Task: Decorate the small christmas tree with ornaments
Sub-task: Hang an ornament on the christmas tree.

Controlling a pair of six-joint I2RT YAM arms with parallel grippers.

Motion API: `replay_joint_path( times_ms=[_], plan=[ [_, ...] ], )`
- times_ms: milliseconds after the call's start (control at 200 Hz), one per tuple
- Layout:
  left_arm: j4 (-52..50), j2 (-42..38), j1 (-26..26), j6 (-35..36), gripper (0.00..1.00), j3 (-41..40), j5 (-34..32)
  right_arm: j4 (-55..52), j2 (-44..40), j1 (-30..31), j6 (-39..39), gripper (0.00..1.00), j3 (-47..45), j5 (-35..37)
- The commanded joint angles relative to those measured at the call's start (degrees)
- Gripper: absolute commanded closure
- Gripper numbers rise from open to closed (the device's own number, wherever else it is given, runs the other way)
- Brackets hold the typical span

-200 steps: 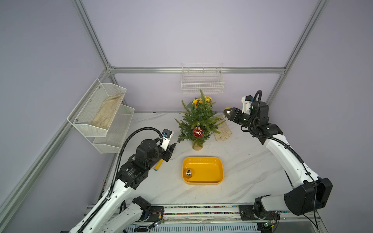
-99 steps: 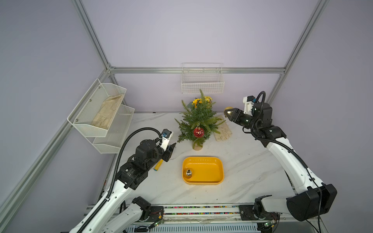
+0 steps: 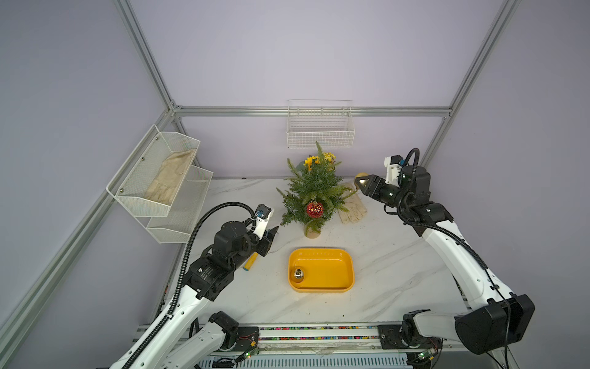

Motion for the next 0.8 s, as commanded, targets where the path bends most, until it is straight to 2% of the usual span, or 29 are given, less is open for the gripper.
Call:
replay_joint_path(
  times_ms=[0, 465, 795],
  plan=[
    [2.21, -0.9, 0.24, 1.15, 0.47, -2.74, 0.08, 0.7, -2.01, -0.25, 0.45, 0.42, -0.9, 1.09],
    [2.12, -1.15, 0.23, 1.09, 0.47, -2.74, 0.01, 1.31, -3.52, -0.28, 1.19, 0.44, -4.52, 1.25],
    [2.06, -0.91, 0.23, 1.22, 0.47, -2.74, 0.06, 1.92, -4.21, -0.65, 1.06, 0.44, -5.71, 4.13]
  ],
)
